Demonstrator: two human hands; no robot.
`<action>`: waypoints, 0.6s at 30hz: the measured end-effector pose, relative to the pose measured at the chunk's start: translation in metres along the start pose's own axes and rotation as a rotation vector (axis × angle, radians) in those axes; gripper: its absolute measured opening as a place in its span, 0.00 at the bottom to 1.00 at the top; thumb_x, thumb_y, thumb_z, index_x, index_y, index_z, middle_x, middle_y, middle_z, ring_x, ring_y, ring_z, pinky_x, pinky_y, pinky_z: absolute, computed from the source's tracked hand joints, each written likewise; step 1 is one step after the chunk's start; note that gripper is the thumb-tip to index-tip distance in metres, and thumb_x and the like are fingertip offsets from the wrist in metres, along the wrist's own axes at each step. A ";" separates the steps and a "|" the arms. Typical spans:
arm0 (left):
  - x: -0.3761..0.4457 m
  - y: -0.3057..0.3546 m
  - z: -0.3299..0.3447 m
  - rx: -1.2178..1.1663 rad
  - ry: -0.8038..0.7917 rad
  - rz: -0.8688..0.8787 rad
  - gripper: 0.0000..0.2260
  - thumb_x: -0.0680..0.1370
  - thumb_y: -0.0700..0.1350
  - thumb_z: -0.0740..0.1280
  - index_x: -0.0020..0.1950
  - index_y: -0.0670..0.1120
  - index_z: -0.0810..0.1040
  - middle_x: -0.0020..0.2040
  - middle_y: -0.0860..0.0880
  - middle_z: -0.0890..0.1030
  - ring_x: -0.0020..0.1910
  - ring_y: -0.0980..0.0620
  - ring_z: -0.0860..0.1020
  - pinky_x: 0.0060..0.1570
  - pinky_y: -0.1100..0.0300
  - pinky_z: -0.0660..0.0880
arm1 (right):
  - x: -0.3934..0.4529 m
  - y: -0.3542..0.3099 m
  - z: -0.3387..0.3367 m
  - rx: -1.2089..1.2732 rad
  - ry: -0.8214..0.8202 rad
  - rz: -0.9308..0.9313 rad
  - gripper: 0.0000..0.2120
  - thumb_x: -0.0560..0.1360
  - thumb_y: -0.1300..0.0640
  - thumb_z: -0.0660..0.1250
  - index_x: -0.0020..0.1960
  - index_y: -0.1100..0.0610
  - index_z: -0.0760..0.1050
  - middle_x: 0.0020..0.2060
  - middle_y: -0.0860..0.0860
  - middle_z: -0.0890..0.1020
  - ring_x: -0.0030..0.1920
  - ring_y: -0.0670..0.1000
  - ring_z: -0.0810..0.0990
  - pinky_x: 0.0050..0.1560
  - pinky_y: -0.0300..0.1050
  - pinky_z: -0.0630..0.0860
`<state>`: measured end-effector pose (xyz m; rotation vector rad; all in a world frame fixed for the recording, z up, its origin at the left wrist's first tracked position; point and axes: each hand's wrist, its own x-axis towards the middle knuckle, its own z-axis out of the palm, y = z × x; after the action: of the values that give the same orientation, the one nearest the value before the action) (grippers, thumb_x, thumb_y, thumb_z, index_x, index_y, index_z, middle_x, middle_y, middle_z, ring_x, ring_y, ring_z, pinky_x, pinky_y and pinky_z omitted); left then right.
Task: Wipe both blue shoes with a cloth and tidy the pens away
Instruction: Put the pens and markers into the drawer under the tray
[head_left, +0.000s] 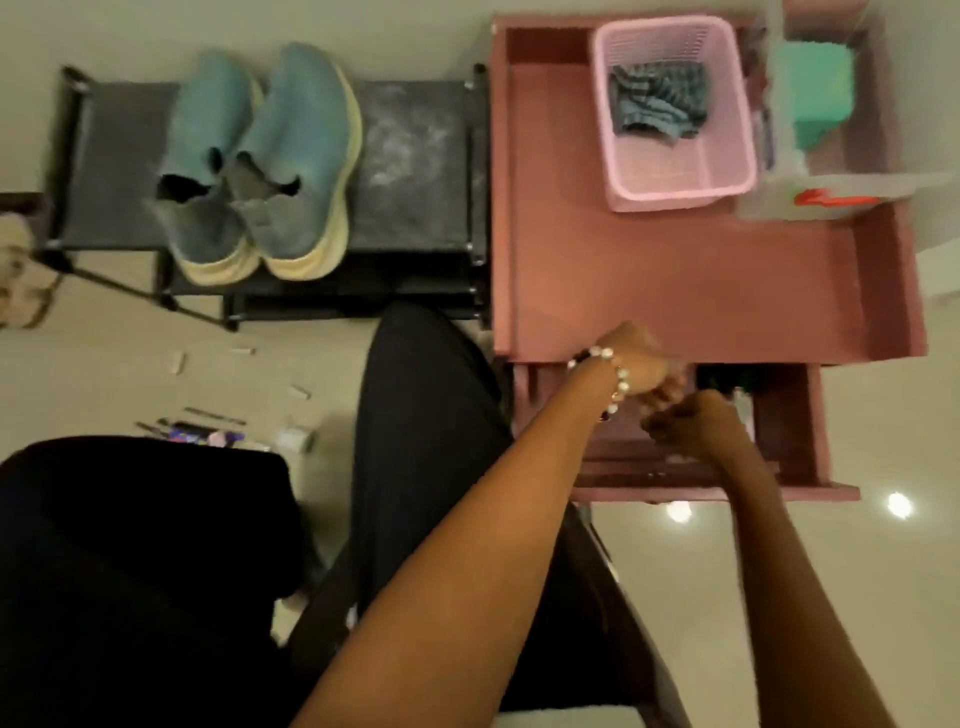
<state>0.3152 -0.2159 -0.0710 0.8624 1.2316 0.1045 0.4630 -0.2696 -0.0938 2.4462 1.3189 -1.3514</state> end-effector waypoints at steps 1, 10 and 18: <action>-0.030 0.014 -0.016 -0.070 -0.036 0.100 0.13 0.79 0.46 0.65 0.47 0.36 0.80 0.42 0.40 0.83 0.34 0.49 0.82 0.38 0.58 0.81 | -0.017 -0.013 -0.001 0.072 -0.073 -0.036 0.05 0.71 0.63 0.72 0.38 0.63 0.80 0.37 0.61 0.84 0.40 0.58 0.83 0.49 0.57 0.79; -0.214 -0.083 -0.231 -0.603 0.697 0.418 0.06 0.81 0.45 0.63 0.53 0.46 0.79 0.38 0.51 0.82 0.33 0.56 0.78 0.37 0.63 0.74 | -0.129 -0.220 0.057 0.334 -0.007 -0.720 0.06 0.75 0.60 0.69 0.38 0.55 0.78 0.31 0.54 0.80 0.29 0.46 0.76 0.31 0.39 0.73; -0.241 -0.292 -0.335 -0.918 1.018 0.045 0.11 0.80 0.47 0.65 0.59 0.44 0.78 0.47 0.47 0.83 0.39 0.52 0.78 0.41 0.58 0.75 | -0.116 -0.382 0.279 -0.264 -0.569 -0.866 0.02 0.74 0.60 0.69 0.42 0.54 0.79 0.36 0.55 0.82 0.33 0.49 0.80 0.33 0.42 0.76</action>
<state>-0.1670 -0.3660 -0.0882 -0.0413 1.8334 1.1609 -0.0201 -0.2190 -0.0561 1.1612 2.2491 -1.6607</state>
